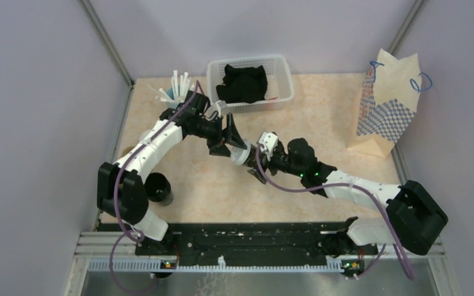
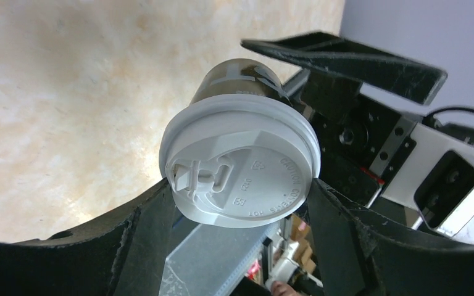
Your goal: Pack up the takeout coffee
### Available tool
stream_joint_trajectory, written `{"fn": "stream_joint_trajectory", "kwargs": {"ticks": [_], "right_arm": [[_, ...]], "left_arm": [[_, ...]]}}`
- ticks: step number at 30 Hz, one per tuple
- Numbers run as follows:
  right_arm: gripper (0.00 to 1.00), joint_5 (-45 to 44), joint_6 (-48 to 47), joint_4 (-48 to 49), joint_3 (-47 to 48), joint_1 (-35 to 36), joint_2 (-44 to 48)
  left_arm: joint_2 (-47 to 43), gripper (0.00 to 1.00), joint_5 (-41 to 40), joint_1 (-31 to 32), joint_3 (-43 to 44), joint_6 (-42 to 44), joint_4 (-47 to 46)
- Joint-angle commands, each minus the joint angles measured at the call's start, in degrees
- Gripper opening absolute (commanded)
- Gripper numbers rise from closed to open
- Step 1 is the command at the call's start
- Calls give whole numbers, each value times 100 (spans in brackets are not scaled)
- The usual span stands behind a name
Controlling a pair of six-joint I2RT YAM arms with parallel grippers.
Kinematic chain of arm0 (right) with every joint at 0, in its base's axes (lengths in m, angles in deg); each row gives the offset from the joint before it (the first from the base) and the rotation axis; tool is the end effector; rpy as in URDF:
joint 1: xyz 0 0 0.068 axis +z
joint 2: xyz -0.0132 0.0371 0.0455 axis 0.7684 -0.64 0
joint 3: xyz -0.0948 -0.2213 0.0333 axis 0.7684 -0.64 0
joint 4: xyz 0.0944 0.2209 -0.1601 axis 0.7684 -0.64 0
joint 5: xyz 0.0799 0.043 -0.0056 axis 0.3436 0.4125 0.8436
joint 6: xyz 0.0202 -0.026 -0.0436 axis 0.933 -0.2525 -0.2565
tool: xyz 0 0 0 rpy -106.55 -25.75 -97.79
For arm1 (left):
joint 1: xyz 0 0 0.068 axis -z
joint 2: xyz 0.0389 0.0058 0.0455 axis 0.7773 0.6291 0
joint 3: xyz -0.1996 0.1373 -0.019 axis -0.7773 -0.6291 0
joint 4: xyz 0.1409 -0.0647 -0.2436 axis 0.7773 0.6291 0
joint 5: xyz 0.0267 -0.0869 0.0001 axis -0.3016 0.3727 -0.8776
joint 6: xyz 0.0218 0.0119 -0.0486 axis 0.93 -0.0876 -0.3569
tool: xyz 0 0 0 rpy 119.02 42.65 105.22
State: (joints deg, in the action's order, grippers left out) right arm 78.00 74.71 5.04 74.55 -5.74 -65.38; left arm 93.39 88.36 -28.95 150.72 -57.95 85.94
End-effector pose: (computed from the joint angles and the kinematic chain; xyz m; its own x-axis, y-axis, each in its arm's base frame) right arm 0.2143 0.2250 0.1815 -0.0267 -0.3236 -0.9458 -0.8926 0.4338 -0.1232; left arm 0.3130 -0.1554 0.2486 -0.9948 -0.0176 -0.1006 0.0714 0.5838 -0.8087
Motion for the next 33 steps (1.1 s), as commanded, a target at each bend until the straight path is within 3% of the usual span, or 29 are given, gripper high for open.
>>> {"fn": "stream_joint_trajectory", "kwargs": {"ticks": [1, 6, 11, 18, 21, 33], "right_arm": [[99, -602, 311, 71, -220, -14, 459], [99, -1596, 952, -950, -375, -166, 1260], [99, -3086, 1725, -2895, -5, -389, 2244], [99, -3128, 2321, -4142, 353, -689, 3413], [99, -3114, 2459, -4304, 325, -693, 3688], [99, -2747, 2513, -4335, 188, -692, 3697]], "left_arm": [[303, 72, -1016, 124, 806, 320, 352], [1193, 71, -2441, 511, 2187, 664, 667], [2729, 70, -3734, 1006, 4327, 970, 1241], [4569, 71, -5066, 1365, 6603, 1429, 1896], [4721, 71, -5343, 1409, 6673, 1548, 1962], [3950, 72, -5921, 1465, 5660, 1624, 2273]]}}
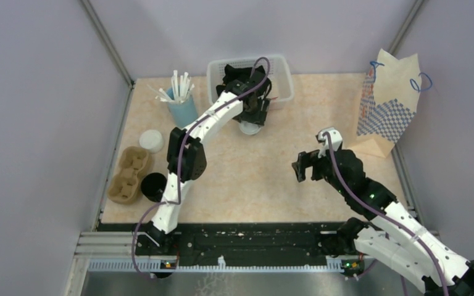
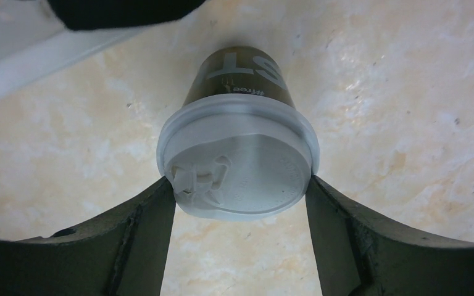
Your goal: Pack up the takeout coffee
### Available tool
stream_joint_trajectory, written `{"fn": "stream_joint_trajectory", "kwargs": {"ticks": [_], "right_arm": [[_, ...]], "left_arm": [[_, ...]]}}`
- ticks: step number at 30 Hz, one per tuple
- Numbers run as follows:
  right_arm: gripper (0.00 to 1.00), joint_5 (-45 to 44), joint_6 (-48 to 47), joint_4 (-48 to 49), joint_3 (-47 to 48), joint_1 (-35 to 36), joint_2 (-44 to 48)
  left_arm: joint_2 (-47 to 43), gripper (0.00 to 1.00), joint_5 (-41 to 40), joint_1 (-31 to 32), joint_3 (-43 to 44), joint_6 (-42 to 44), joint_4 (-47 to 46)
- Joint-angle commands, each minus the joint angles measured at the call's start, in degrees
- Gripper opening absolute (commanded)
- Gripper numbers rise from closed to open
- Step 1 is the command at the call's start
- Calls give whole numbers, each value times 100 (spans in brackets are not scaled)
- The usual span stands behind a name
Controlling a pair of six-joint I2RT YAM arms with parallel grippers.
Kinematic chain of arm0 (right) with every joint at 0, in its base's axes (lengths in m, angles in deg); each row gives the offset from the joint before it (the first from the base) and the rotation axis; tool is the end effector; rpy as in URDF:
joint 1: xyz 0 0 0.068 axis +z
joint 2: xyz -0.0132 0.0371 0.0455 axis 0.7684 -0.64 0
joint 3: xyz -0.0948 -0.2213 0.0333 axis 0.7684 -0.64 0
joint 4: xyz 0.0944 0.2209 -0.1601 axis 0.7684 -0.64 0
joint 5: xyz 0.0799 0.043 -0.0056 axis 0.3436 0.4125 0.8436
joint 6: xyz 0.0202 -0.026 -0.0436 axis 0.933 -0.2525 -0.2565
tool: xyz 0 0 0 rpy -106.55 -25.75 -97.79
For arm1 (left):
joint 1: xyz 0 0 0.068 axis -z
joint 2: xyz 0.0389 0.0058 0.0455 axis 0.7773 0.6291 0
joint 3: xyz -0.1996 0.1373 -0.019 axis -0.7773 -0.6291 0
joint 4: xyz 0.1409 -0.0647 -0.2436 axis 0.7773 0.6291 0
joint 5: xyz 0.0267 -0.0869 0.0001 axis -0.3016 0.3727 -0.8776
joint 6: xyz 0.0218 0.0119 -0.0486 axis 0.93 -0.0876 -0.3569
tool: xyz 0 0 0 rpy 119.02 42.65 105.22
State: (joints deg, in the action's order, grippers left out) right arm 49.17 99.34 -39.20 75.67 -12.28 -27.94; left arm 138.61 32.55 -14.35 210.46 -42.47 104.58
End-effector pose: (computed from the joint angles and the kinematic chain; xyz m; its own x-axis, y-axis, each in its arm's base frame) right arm 0.1668 0.1201 0.2690 -0.4050 -0.0615 -0.9122 -0.3721 0.9225 0.1030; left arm 0.4120 -0.2993 0.2409 -0.8373 0.2227 -0.4993 0.2687 0.9630 -0.0211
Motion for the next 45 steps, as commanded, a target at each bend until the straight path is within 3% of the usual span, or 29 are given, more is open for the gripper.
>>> {"fn": "stream_joint_trajectory", "kwargs": {"ticks": [1, 8, 24, 37, 42, 45], "right_arm": [[99, 166, 47, 112, 80, -40, -69], [99, 314, -10, 316, 54, -34, -224], [99, 270, 28, 433, 7, -40, -240], [99, 272, 100, 554, 45, -36, -402], [99, 431, 38, 576, 182, -36, -572], [99, 469, 149, 313, 440, -37, -823]], "left_arm": [[-624, 72, -385, 2, -328, 62, 495], [-754, 75, -434, -6, -370, 90, 942], [-412, 82, -111, -220, -306, 332, 956], [-346, 98, -17, -342, 70, 529, 956], [-547, 98, 154, -346, 295, 449, 1096], [-1103, 98, 274, -360, 30, 187, 1074]]}}
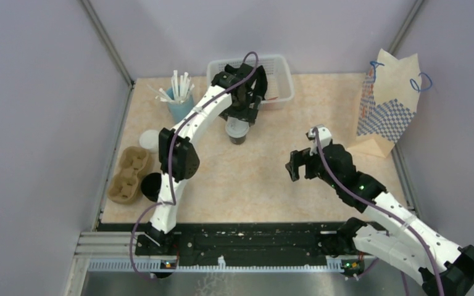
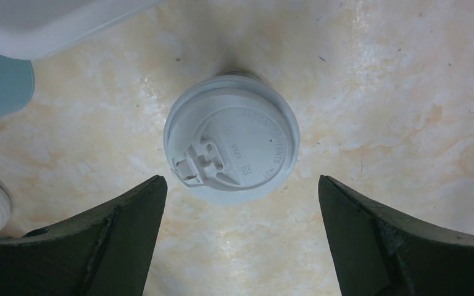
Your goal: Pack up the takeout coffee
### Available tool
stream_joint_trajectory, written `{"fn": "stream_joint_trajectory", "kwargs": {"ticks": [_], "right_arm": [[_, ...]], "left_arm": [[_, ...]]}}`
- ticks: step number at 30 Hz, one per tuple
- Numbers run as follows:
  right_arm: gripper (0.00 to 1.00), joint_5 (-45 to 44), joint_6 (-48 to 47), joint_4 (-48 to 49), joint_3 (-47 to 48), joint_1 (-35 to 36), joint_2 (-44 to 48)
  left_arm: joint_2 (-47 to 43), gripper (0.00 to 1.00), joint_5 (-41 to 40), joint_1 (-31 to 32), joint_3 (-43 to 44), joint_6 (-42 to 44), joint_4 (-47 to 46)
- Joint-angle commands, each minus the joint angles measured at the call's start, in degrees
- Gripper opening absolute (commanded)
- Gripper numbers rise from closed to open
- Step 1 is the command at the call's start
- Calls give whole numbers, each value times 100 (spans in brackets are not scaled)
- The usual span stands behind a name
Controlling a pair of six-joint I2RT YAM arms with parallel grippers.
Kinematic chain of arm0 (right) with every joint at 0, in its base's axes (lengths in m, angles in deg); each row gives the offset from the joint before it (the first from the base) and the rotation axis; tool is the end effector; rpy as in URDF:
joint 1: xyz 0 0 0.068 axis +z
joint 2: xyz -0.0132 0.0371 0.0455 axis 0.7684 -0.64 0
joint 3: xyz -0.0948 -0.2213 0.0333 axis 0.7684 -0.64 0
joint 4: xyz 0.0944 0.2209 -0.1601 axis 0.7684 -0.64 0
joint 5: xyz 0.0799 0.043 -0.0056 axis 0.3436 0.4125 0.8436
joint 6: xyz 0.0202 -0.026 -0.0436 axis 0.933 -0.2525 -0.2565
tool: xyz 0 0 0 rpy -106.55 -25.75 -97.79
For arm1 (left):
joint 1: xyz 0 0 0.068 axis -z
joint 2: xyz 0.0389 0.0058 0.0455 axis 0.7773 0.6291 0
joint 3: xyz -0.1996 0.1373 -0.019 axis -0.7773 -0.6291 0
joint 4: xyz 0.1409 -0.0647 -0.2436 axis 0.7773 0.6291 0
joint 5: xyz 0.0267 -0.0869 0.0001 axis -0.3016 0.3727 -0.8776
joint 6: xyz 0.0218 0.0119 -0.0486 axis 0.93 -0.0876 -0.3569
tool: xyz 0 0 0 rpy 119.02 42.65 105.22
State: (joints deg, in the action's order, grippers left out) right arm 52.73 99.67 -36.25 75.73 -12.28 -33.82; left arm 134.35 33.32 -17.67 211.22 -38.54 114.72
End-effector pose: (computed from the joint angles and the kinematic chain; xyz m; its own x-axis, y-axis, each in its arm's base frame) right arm 0.1796 0.1330 0.2544 -0.4533 -0.0891 -0.8869 -0.4145 0.9019 0.1212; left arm 0.4052 -0.2601 0.2719 -0.8682 0.2634 -0.4206 0.2776 0.9603 0.0285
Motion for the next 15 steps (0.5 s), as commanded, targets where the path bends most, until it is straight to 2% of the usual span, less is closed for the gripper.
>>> {"fn": "stream_joint_trajectory", "kwargs": {"ticks": [1, 4, 9, 13, 15], "right_arm": [[99, 60, 243, -194, 546, -34, -368], [99, 255, 416, -660, 936, -38, -784], [99, 739, 512, -1319, 1640, -38, -1451], [99, 1122, 534, -1932, 2194, -38, -1897], [99, 1290, 601, -1982, 2244, -37, -1875]], "left_arm": [[-960, 98, 233, -25, -225, -306, 28], [-2061, 98, 222, -53, -911, -706, -70], [-3988, 98, -15, -225, -2628, -1278, -118], [-5210, 97, -56, -685, -3466, -1721, 368], [-5559, 91, -106, -1002, -3658, -1856, 789]]}}
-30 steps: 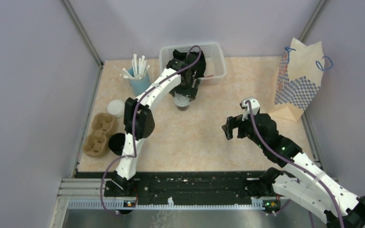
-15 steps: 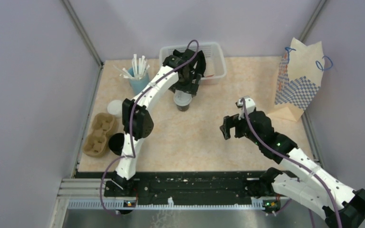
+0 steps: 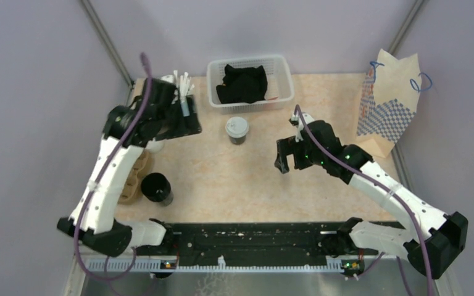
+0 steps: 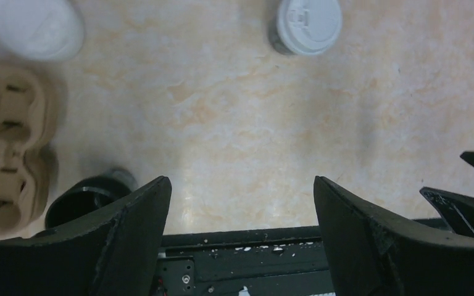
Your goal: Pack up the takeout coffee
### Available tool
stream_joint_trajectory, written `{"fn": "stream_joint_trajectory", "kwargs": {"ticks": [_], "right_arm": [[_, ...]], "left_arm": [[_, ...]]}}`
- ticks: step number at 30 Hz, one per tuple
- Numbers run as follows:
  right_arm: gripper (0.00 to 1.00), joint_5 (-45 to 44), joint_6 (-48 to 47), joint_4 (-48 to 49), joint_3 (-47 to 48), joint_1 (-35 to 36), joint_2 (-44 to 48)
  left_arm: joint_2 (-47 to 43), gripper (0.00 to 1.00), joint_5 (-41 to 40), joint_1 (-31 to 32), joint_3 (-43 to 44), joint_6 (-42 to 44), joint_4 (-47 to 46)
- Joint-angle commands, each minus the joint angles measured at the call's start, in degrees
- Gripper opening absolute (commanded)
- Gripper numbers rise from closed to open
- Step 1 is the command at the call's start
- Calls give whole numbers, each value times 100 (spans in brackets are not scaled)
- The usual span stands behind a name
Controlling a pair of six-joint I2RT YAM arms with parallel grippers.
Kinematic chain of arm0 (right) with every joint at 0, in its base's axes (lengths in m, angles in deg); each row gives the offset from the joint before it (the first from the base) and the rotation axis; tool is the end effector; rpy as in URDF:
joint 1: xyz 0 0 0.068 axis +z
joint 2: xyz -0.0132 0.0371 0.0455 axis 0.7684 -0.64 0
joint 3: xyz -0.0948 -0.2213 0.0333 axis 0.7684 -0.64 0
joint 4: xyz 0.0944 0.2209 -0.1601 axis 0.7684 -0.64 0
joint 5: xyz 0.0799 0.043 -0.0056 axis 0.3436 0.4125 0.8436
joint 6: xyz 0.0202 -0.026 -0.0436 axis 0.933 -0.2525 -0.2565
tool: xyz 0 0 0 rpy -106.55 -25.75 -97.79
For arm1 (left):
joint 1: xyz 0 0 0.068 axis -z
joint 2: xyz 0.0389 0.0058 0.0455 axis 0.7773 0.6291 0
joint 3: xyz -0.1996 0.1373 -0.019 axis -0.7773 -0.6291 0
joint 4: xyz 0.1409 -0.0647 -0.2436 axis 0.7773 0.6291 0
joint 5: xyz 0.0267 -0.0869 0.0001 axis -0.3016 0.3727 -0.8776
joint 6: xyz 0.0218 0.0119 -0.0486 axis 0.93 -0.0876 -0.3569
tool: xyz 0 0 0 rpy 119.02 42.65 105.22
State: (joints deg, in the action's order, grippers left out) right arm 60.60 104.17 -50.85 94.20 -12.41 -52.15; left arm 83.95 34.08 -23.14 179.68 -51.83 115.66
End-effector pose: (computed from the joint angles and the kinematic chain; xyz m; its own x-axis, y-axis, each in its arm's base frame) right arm 0.2105 0.1626 0.2783 -0.6725 -0.1587 -0.7229 -0.4291 0.8794 0.2062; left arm 0.2481 -0.1256 0.4224 -0.7655 -0.1275 -0.6306 0.0226 0.9742 -0.2245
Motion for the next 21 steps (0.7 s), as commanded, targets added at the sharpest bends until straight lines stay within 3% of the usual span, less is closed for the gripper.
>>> {"fn": "stream_joint_trajectory", "kwargs": {"ticks": [1, 5, 9, 14, 21], "right_arm": [[99, 611, 213, -480, 366, -25, 7], [99, 1059, 429, -400, 259, -26, 124], [99, 1164, 414, -470, 191, -20, 91], [99, 1202, 336, -377, 18, -27, 81], [99, 1232, 277, -398, -49, -25, 122]], "left_arm": [[-661, 88, -269, -586, -575, -608, 890], [-1372, 67, 188, -1114, -1378, -953, 946], [-1594, 60, 181, -1314, -2562, -1302, 925], [-1568, 58, -198, -1572, -3094, -1059, 690], [-1440, 46, 340, -2197, -3637, -526, -13]]}}
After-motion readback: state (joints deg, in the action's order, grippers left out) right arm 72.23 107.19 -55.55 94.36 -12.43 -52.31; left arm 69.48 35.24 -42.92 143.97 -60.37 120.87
